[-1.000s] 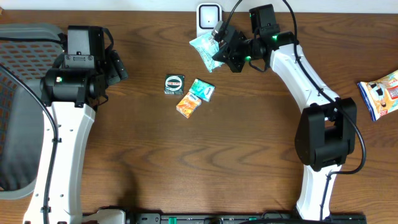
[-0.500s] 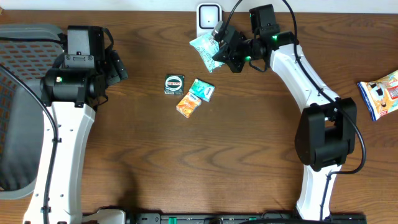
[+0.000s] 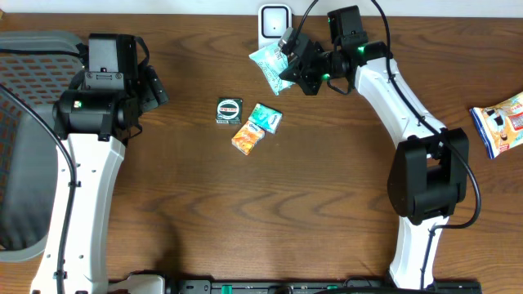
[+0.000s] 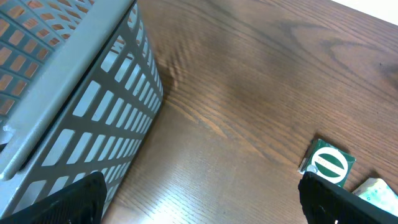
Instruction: Scan the item barcode
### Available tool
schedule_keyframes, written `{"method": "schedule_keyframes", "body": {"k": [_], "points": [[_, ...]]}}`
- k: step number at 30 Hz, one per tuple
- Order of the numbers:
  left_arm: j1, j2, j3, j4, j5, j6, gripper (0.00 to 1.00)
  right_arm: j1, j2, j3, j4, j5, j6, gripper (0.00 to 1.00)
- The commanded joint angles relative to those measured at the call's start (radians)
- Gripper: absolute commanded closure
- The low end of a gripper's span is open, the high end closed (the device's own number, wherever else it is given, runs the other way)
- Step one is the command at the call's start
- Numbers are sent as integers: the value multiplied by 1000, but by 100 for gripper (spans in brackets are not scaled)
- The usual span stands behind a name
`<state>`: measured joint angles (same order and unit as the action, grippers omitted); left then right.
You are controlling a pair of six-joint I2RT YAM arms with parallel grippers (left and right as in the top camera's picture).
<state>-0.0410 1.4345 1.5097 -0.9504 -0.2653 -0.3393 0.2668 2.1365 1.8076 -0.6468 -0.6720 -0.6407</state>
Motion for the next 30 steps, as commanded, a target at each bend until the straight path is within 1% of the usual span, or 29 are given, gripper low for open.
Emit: {"method": "schedule_keyframes", "body": {"k": [1, 6, 10, 13, 18, 21, 24, 27, 30], "points": [[3, 4, 3, -4, -13, 13, 2, 4, -4, 22, -3, -2, -11, 99], [3, 4, 3, -4, -13, 13, 2, 4, -4, 22, -17, 101, 29, 99], [3, 4, 3, -4, -13, 13, 2, 4, -5, 22, -39, 250, 88, 99], [3, 4, 3, -4, -13, 13, 2, 4, -4, 22, -66, 415, 143, 99], [3, 4, 3, -4, -13, 13, 2, 4, -4, 19, -130, 745, 232, 98], [3, 4, 3, -4, -13, 13, 2, 4, -4, -10, -153, 900, 257, 99], [3, 4, 3, -3, -13, 13, 2, 2, -4, -68, -149, 1057, 284, 98], [3, 4, 3, -4, -13, 13, 2, 0, -4, -140, -120, 1265, 334, 98], [3, 4, 3, -4, -13, 13, 2, 0, -4, -208, -77, 1423, 342, 99]]}}
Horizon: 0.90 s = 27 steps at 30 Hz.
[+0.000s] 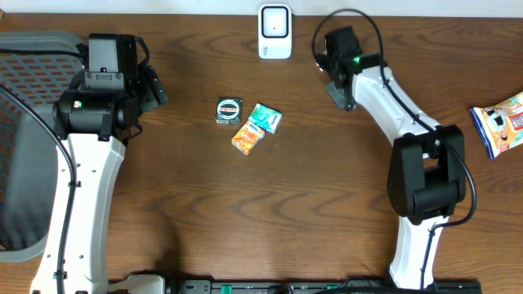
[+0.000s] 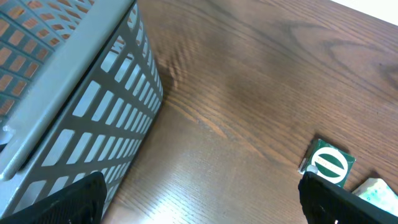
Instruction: Scan the item barcode
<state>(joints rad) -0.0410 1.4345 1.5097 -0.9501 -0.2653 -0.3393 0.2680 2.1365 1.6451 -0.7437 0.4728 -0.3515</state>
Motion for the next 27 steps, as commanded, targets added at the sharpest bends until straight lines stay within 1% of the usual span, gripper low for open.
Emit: {"method": "schedule_keyframes", "body": {"k": [1, 6, 12, 14, 15, 16, 19, 20, 22, 23, 24, 27], "points": [[3, 4, 3, -4, -13, 13, 2, -1, -4, -60, 26, 285, 52, 99], [3, 4, 3, -4, -13, 13, 2, 3, -4, -123, 55, 259, 91, 99], [3, 4, 3, -4, -13, 13, 2, 37, -4, -167, 53, 101, 112, 99], [3, 4, 3, -4, -13, 13, 2, 60, -4, -167, 44, 68, 112, 88], [3, 4, 3, -4, -13, 13, 2, 72, -4, -167, 44, 66, 113, 72], [3, 4, 3, -4, -13, 13, 2, 87, -4, -167, 44, 67, 112, 64], [3, 4, 3, -4, -13, 13, 2, 133, -4, -166, 48, 66, 111, 58], [3, 4, 3, -4, -13, 13, 2, 146, -4, -166, 53, 66, 111, 51], [3, 4, 3, -4, -13, 13, 2, 174, -4, -165, 61, 66, 112, 32], [3, 4, 3, -4, -13, 13, 2, 186, -4, -160, 63, 57, 112, 27], [3, 4, 3, -4, -13, 13, 2, 193, -4, -153, 63, 39, 112, 24], [3, 4, 3, -4, -13, 13, 2, 200, -5, -110, 47, -76, 112, 20]]}}
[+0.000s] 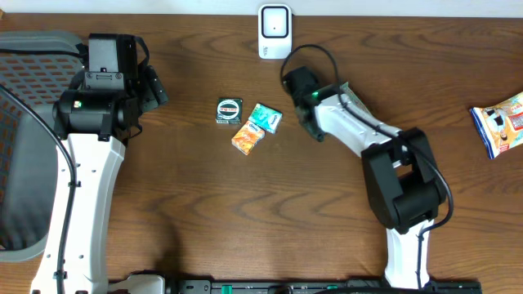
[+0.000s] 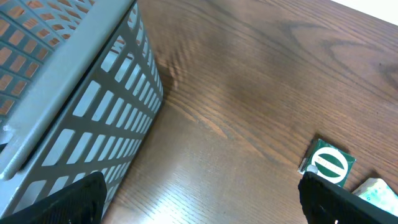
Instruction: Scan the item barcode
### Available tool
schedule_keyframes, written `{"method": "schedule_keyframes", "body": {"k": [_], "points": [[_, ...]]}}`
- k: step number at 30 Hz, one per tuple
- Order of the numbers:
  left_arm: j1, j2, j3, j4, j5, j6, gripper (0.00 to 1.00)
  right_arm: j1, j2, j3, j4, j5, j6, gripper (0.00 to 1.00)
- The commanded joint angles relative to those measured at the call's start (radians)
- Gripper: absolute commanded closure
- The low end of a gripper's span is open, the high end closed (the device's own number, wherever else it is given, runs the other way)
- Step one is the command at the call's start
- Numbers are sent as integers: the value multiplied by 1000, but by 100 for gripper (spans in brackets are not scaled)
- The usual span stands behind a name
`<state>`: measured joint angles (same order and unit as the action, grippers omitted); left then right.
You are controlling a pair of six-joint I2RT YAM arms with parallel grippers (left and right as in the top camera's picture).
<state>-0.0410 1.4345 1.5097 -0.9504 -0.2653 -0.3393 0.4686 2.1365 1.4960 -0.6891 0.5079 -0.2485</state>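
Note:
The white barcode scanner (image 1: 274, 31) stands at the back edge of the table. My right gripper (image 1: 310, 122) is low over the table just to the right of the small packets; the wrist covers its fingers, and no held item shows. Three small packets lie mid-table: a dark one with a green round logo (image 1: 230, 110) (image 2: 329, 163), a teal one (image 1: 265, 118) and an orange one (image 1: 248, 137). My left gripper (image 1: 155, 86) (image 2: 199, 205) hangs open and empty over bare wood, left of the packets.
A grey mesh basket (image 1: 24, 139) (image 2: 74, 93) fills the left edge, close beside my left gripper. A blue and white snack bag (image 1: 498, 122) lies at the far right edge.
My right arm has swung from right of the scanner down and left, to beside the teal packet. The left arm and the three packets have not moved.
At first my right gripper held a pale teal packet up next to the scanner. Then the arm was lower and right of the scanner, the packet out of sight. Now it sits by the packets mid-table. The left arm stayed still and open throughout.

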Motion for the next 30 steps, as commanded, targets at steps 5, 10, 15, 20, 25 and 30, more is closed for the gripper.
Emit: {"method": "schedule_keyframes", "body": {"k": [5, 10, 15, 20, 25, 30], "points": [[3, 4, 3, -4, -13, 13, 2, -33, -5, 167, -68, -268, 9, 14], [3, 4, 3, -4, -13, 13, 2, -124, -5, 307, -129, -352, 8, 1], [3, 4, 3, -4, -13, 13, 2, -227, -5, 335, -135, -466, 9, 1], [3, 4, 3, -4, -13, 13, 2, -286, -5, 335, -193, -599, 9, 1], [3, 4, 3, -3, -13, 13, 2, -300, -4, 314, -182, -610, 3, 1], [3, 4, 3, -3, -13, 13, 2, -312, -3, 232, -99, -513, -22, 1]]}}
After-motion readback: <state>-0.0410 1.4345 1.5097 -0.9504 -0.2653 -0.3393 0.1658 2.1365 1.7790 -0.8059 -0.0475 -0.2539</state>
